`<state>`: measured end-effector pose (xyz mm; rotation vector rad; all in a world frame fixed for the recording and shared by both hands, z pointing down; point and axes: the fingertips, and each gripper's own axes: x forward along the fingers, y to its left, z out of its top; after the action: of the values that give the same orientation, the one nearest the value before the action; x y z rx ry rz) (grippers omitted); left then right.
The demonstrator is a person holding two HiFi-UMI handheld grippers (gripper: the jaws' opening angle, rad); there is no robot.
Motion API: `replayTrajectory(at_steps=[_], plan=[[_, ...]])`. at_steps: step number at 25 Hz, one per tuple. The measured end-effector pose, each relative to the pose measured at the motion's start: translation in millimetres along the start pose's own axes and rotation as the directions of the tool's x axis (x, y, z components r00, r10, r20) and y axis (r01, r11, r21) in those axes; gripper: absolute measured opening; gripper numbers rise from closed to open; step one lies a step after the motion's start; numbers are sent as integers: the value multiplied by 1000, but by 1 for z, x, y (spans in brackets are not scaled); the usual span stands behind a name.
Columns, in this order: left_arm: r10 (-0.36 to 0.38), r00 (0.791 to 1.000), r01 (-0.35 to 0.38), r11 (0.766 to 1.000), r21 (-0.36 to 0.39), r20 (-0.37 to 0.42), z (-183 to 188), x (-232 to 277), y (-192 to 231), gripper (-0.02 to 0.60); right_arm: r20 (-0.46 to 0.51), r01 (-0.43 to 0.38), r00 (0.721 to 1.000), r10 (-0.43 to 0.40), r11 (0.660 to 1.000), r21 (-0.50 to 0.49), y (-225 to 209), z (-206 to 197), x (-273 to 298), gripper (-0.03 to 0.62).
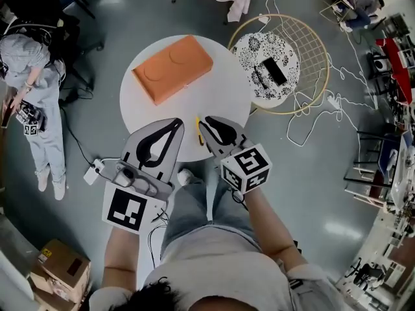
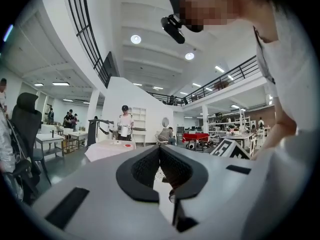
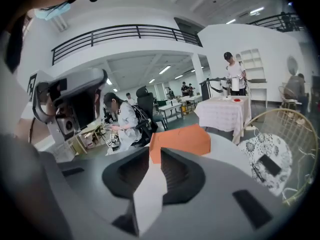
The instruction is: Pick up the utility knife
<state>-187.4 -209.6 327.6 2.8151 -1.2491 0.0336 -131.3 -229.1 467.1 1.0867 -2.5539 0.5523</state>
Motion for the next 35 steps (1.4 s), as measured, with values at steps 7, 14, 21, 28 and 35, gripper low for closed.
replayTrajectory(at_steps=[7, 14, 21, 28, 35], plan=[[-34, 999, 32, 998, -53, -32, -35, 6, 8, 11, -126, 59, 991, -50, 996, 66, -13, -67, 23, 80], [-31, 998, 27, 997, -77, -49, -53, 6, 12, 11, -236, 95, 970, -64, 988, 123, -25, -119, 35, 89], [-17, 997, 12, 997, -80, -70, -66, 1, 13, 11, -324, 133, 943, -80, 980, 146, -30, -160, 43, 98], [2, 997, -8, 997, -81, -71, -69, -4, 25, 11, -399, 159, 912, -92, 977, 139, -33, -178, 57, 98], [17, 997, -23, 996, -85, -74, -73, -7, 30, 11, -440, 195, 888, -137, 977, 91, -32, -184, 61, 98]])
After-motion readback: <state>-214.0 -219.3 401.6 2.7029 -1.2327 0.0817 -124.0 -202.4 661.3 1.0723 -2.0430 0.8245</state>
